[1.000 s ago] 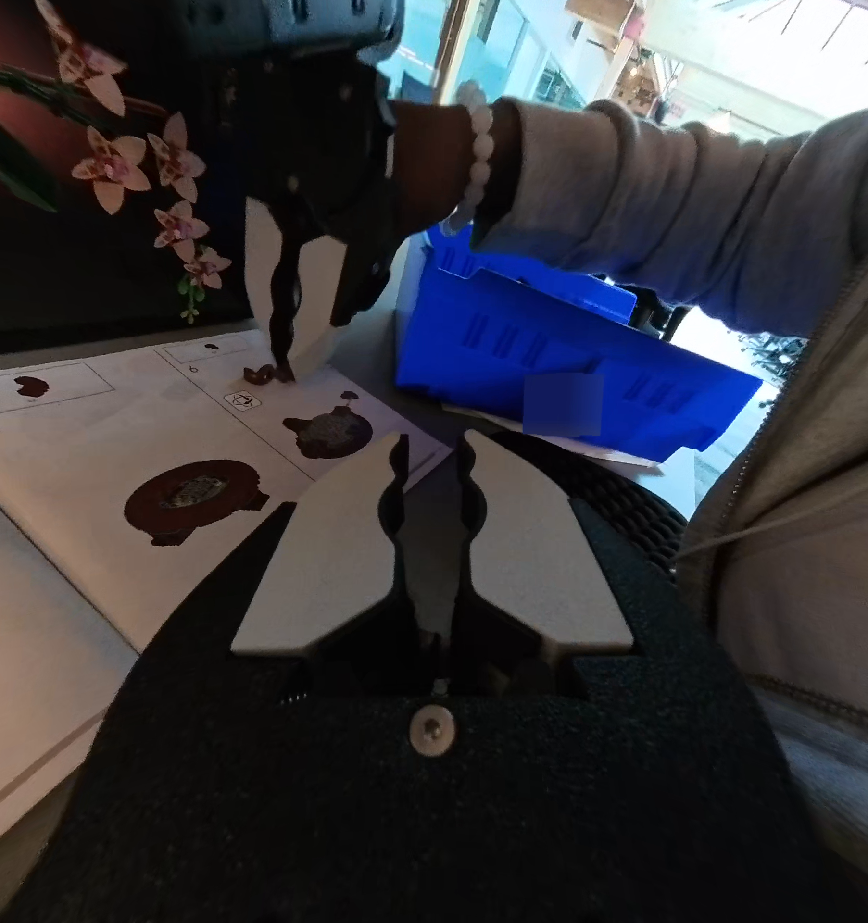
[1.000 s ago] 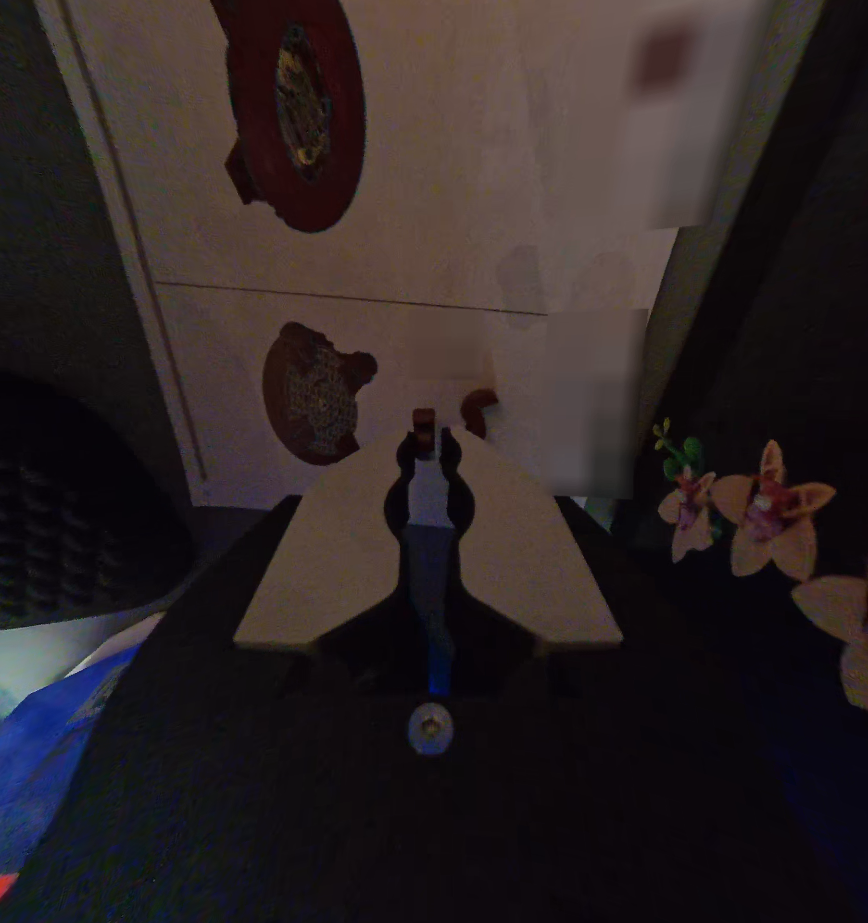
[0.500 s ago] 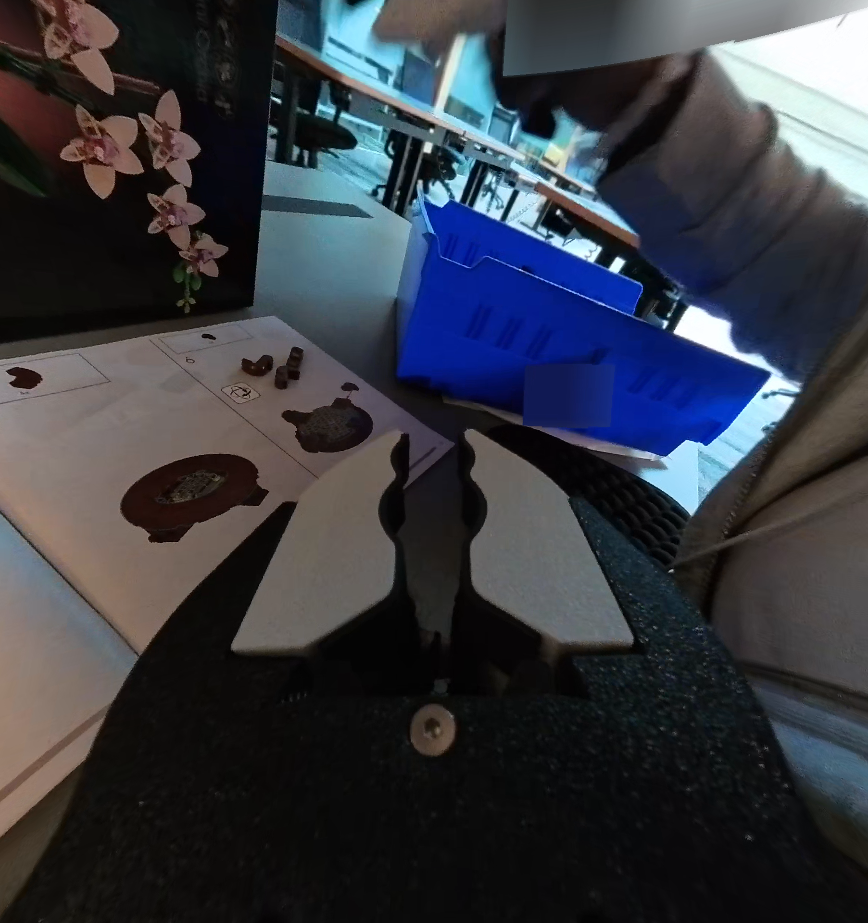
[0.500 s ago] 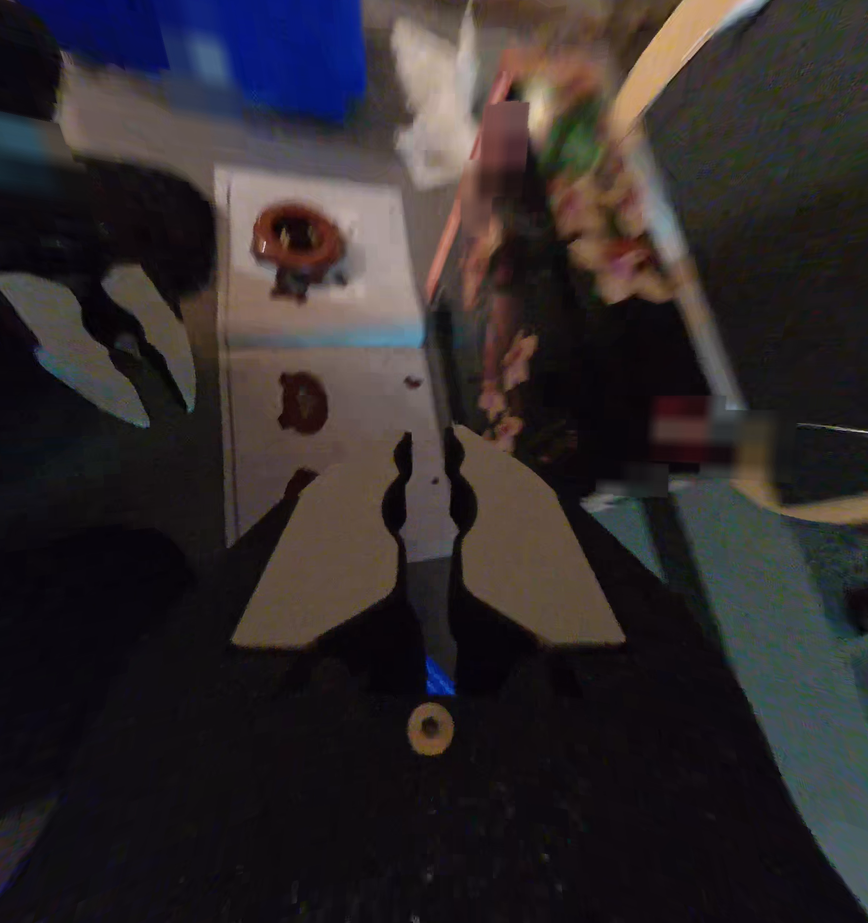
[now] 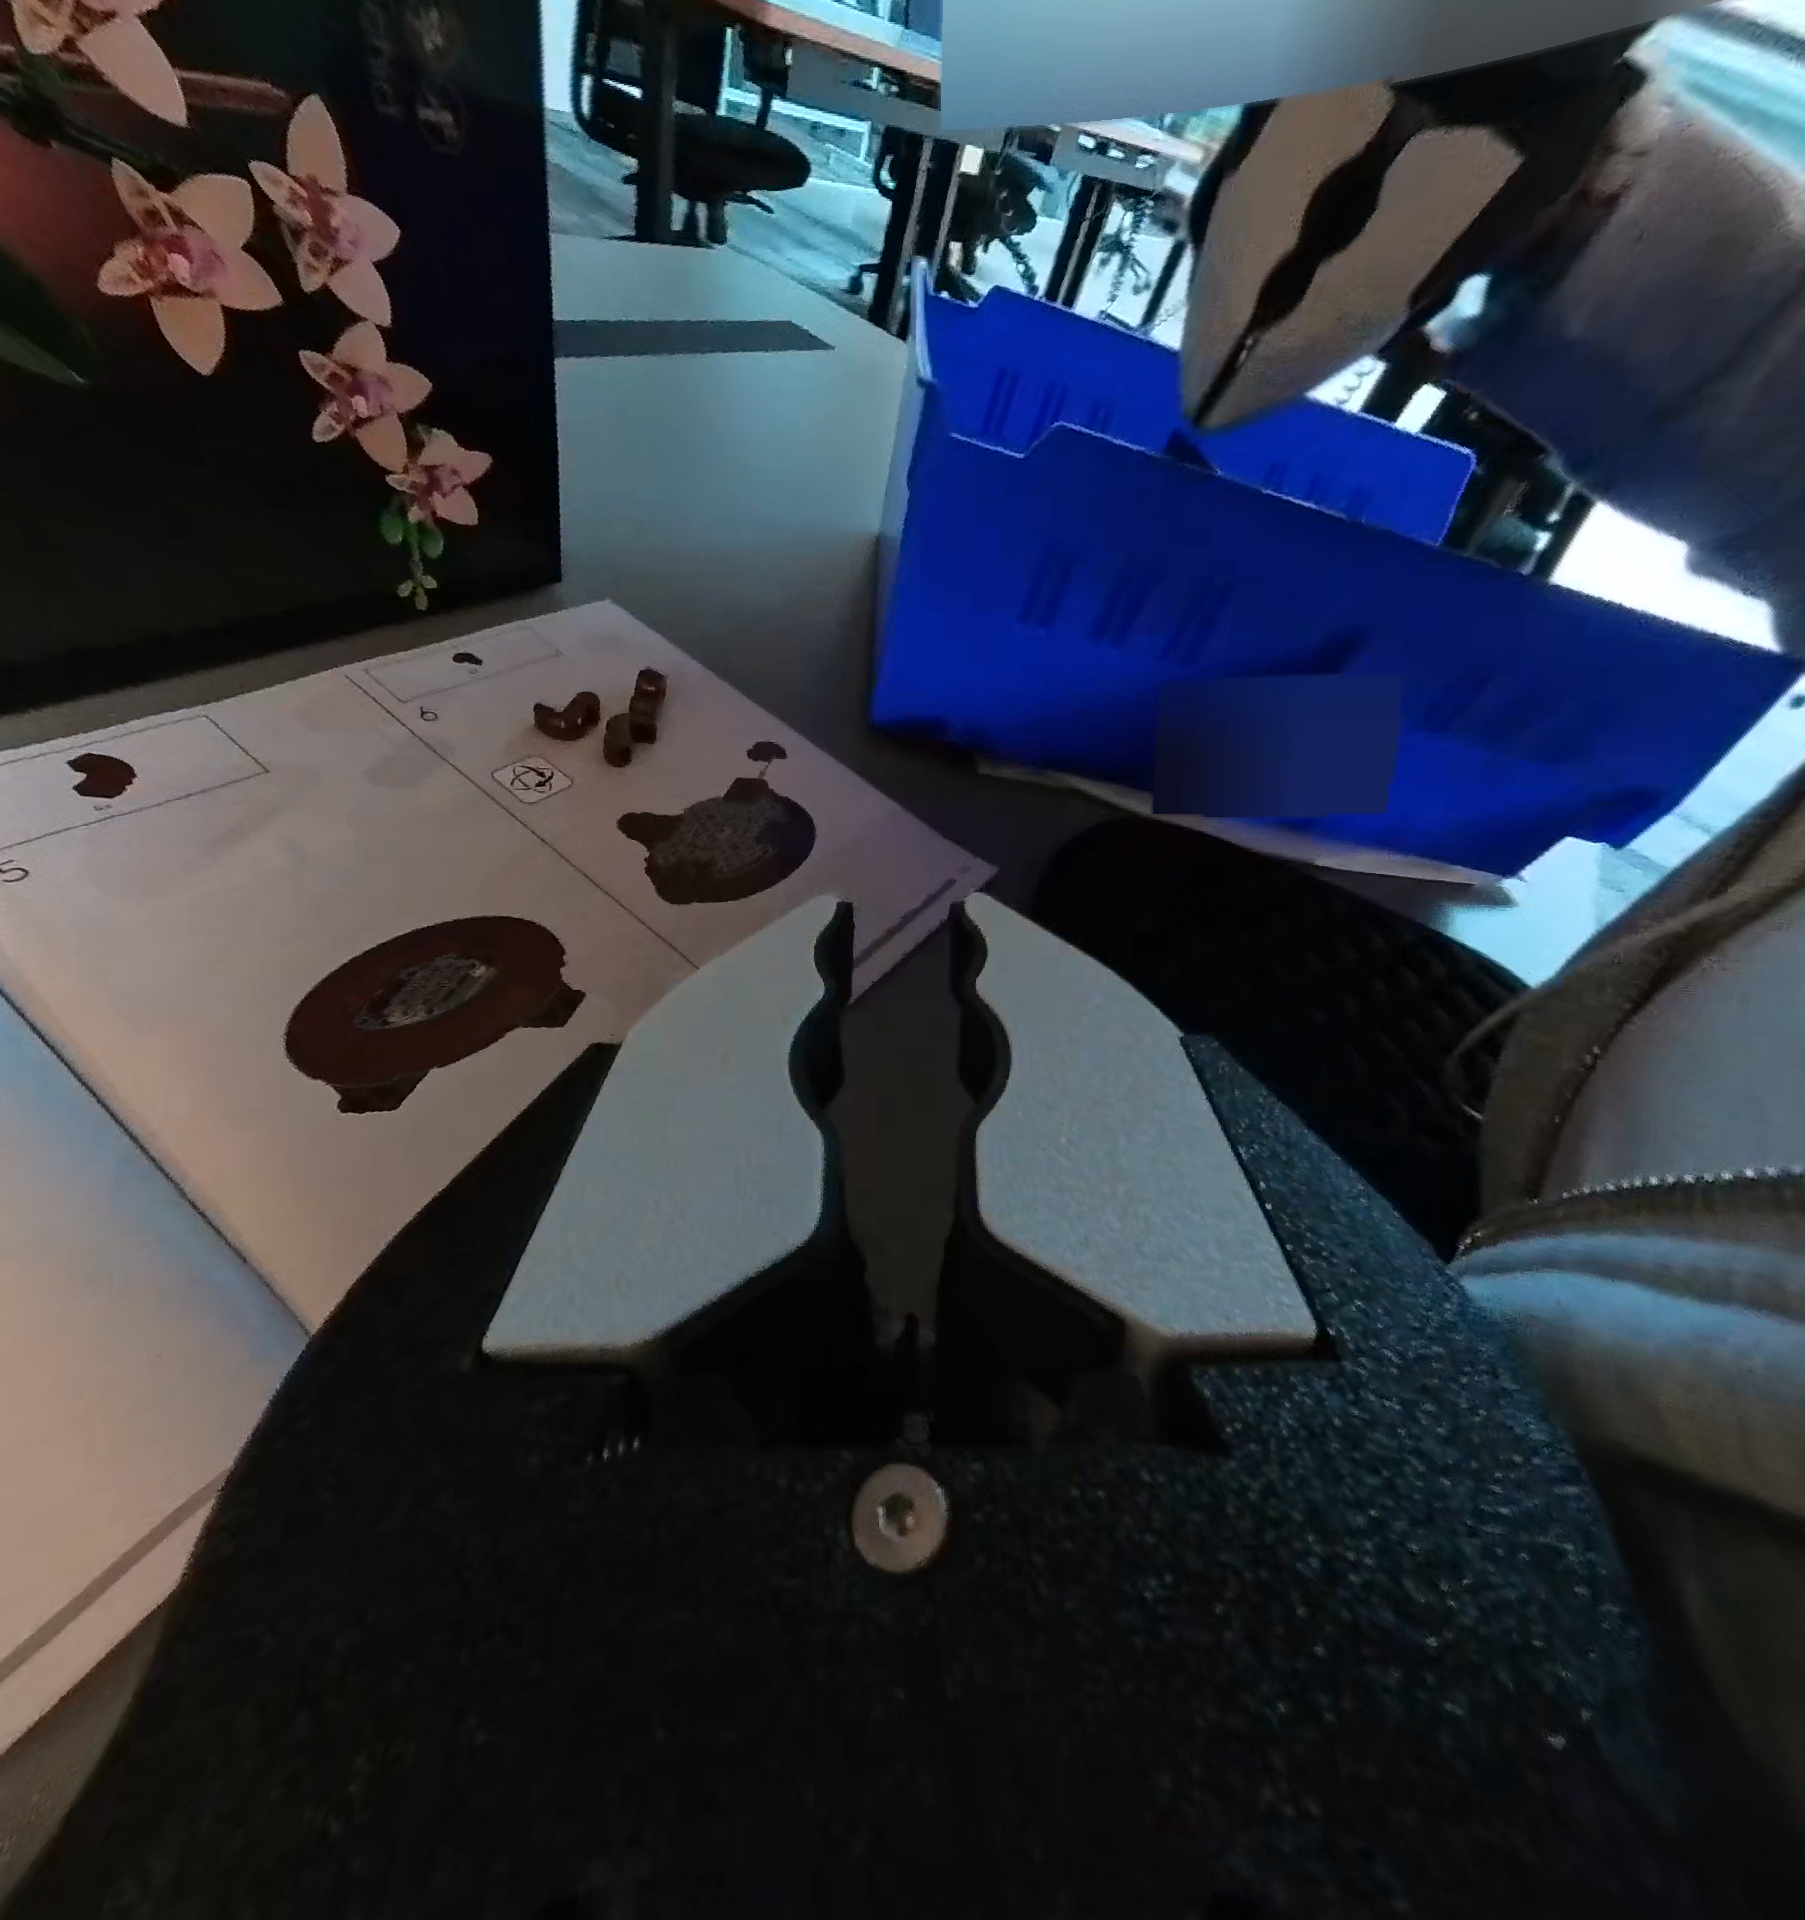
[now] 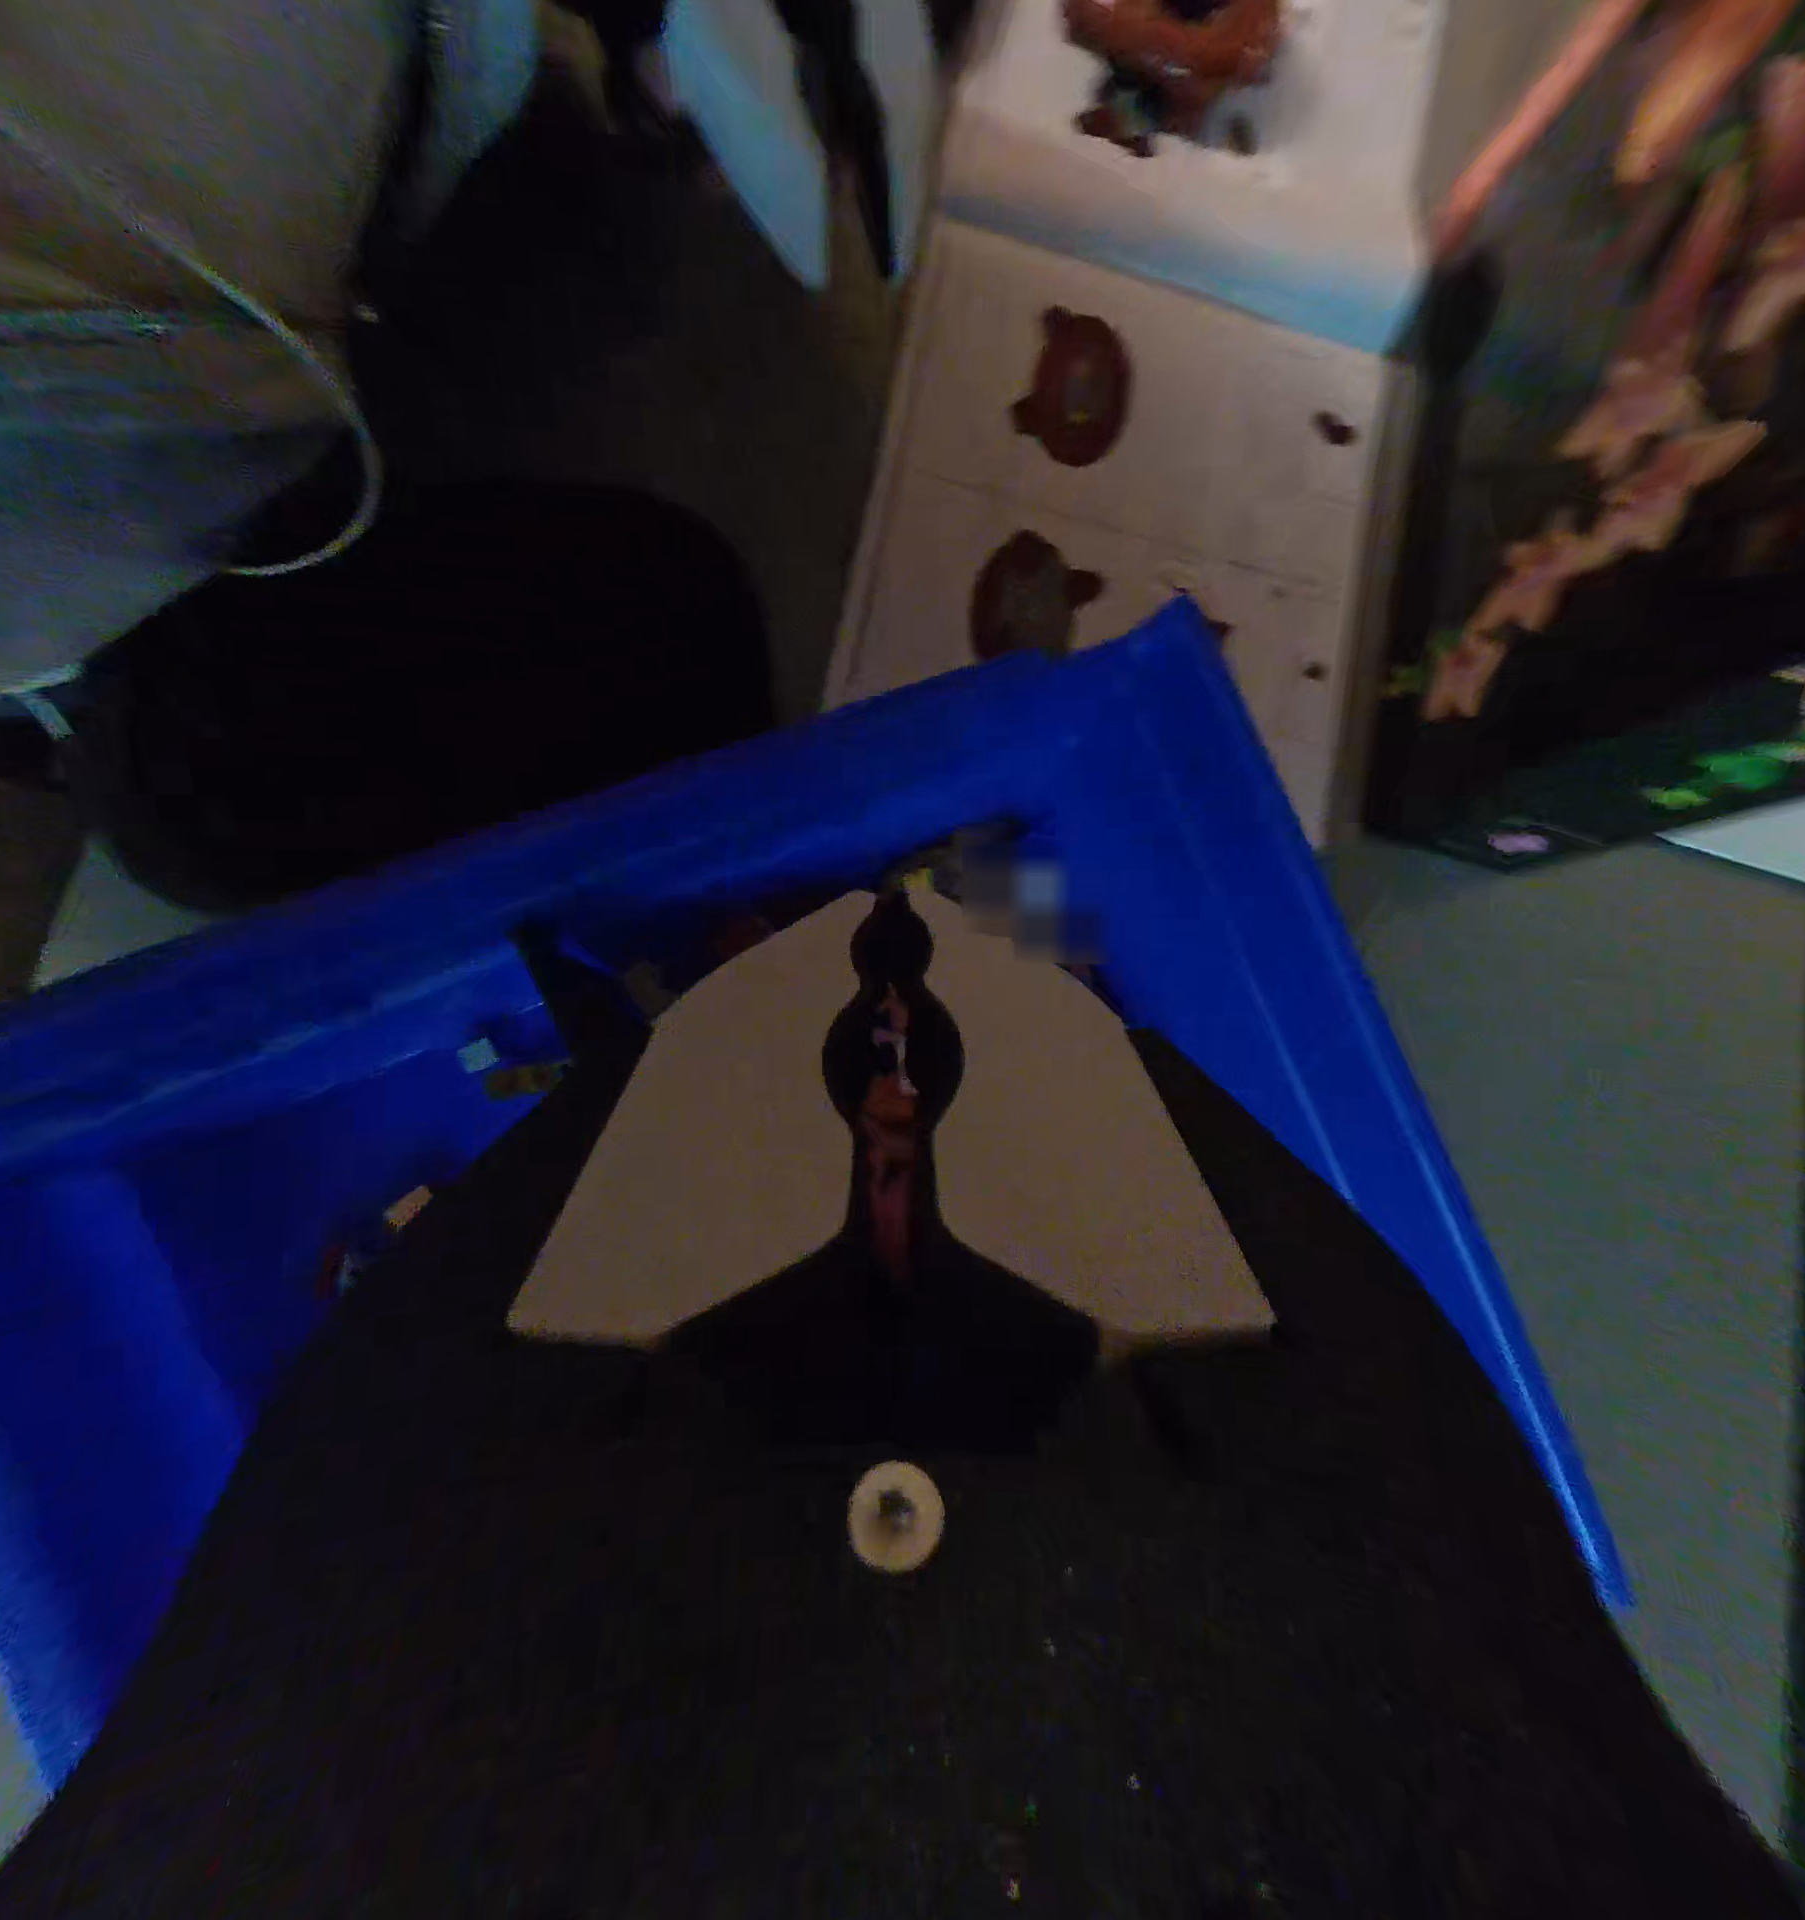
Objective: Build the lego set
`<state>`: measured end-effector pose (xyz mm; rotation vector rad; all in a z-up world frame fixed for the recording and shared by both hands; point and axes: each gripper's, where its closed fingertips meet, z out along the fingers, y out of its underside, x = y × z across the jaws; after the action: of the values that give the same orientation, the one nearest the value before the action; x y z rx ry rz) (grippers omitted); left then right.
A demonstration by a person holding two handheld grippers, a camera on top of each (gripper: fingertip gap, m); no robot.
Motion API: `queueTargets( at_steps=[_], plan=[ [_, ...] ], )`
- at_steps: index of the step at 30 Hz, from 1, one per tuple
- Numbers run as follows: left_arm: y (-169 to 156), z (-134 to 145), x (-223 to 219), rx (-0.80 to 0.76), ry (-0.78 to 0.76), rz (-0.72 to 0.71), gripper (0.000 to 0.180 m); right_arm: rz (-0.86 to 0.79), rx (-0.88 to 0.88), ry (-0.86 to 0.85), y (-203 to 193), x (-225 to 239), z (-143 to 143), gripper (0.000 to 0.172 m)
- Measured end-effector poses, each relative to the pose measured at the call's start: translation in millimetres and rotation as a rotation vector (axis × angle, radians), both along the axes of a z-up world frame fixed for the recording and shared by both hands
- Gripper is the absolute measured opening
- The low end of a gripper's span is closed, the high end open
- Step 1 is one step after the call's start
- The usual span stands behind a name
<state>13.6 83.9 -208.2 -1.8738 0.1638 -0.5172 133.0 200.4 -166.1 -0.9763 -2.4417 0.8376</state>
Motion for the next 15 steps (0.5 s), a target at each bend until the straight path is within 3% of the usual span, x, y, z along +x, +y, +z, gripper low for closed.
queueTargets(
  at_steps=[4,9,15],
  plan=[
    [2.2,-2.2,-3.6,-0.012,0.021,0.037,0.017,0.175,-0.091,-0.122,-10.8,-4.6,-23.4,0.004],
    [4.0,-4.4,-6.9,-0.027,0.025,0.063,0.017,0.266,-0.054,-0.311,-16.5,-3.0,-65.3,0.012],
    [3.8,-2.7,-8.1,-0.018,0.006,0.065,0.017,0.333,0.069,-0.393,-17.3,-2.2,-90.9,0.016]
  ],
)
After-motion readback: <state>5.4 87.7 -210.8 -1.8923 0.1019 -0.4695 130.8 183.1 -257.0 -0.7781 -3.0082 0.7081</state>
